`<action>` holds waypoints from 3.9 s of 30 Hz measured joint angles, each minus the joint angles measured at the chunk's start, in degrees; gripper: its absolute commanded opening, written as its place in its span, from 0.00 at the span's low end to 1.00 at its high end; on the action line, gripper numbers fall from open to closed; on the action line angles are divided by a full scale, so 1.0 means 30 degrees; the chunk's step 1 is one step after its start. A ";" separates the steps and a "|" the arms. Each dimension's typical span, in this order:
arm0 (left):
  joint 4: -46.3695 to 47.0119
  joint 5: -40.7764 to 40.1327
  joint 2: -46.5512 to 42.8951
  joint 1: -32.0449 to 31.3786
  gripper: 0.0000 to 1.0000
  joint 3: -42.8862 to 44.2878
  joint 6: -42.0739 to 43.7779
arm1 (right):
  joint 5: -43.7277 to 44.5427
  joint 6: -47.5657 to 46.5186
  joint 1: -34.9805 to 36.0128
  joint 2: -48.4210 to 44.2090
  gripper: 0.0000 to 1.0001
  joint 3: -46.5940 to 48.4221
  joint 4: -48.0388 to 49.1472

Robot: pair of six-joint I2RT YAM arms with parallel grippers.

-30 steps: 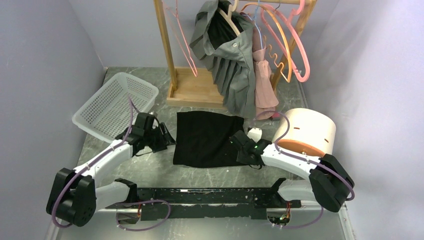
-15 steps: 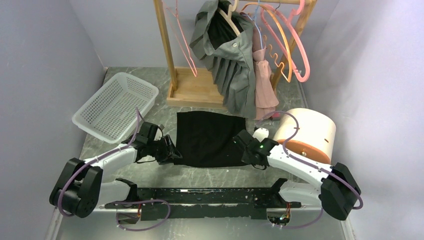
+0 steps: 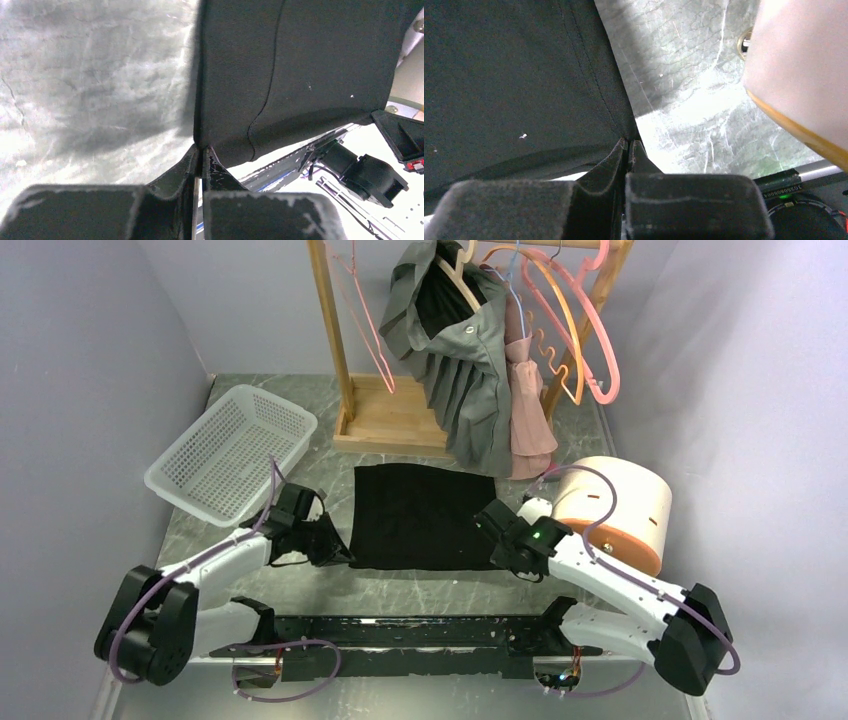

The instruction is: Place the skirt on the hanger

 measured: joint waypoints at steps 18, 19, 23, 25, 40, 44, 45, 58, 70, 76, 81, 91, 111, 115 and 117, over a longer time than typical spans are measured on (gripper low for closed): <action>-0.8488 -0.1311 -0.5996 -0.0051 0.46 0.2951 0.0189 | -0.0889 0.0197 -0.0007 -0.3075 0.67 0.1093 -0.1923; -0.9034 -0.1683 -0.6222 -0.0058 0.46 0.3330 0.0204 | -0.0852 0.0138 0.0000 -0.3402 0.67 0.1151 -0.2011; -1.0193 -0.3060 -0.6951 -0.0051 0.46 0.5224 0.0568 | -0.0656 -0.0780 -0.0007 -0.4998 0.67 0.1705 -0.1989; -1.0244 -0.3708 -0.7038 -0.0058 0.46 0.6295 0.1027 | -0.0641 -0.1639 -0.0007 -0.5421 0.67 0.2186 -0.1683; -0.5748 -0.7504 -0.7941 -0.0051 0.75 1.0178 0.5413 | -0.6892 -1.1817 -0.0007 -0.3614 0.67 0.6455 0.7300; -0.4320 -0.8051 -0.9078 -0.0058 0.78 1.0178 0.6127 | -0.7876 -1.2874 -0.0007 -0.1384 0.67 0.9187 0.9901; -0.4109 -0.8153 -0.9304 -0.0051 0.78 1.0200 0.6280 | -0.8043 -1.2998 0.0000 -0.0831 0.67 0.9770 1.0484; -0.3949 -0.8546 -0.9748 -0.0051 0.79 1.1621 0.6856 | -0.4830 -1.5467 0.0379 1.0571 0.70 2.0334 1.4761; -0.4036 -0.8342 -0.9078 -0.0058 0.71 1.1613 0.6754 | -0.3781 -1.7719 -0.1064 1.9708 0.14 2.9201 1.3675; -0.4036 -0.8029 -0.8976 -0.0058 0.68 1.1613 0.6929 | -0.3767 -1.8768 -0.0889 1.8739 0.00 2.7139 1.4950; -0.4102 -0.7963 -0.8888 -0.0058 0.68 1.1613 0.7067 | -0.3687 -1.9271 -0.0831 1.7376 0.00 2.6935 1.5846; -0.4204 -0.7970 -0.8808 -0.0058 0.74 1.1613 0.7045 | -0.5100 -1.9941 -0.0831 1.3981 0.00 2.2775 1.7398; 0.1078 -0.4903 -0.7293 -0.0058 0.89 1.1686 0.3439 | -1.1329 -1.4899 -0.0845 0.3075 0.00 1.1081 1.9045; 0.4240 -0.3694 -0.6863 -0.0058 0.88 1.1570 0.1872 | -1.3457 -1.3100 -0.0831 0.2958 0.00 0.9821 1.9934; 0.5880 -0.3191 -0.6645 -0.0058 0.87 1.1307 0.1093 | -1.4353 -1.2386 -0.0831 0.3002 0.00 0.9610 2.0254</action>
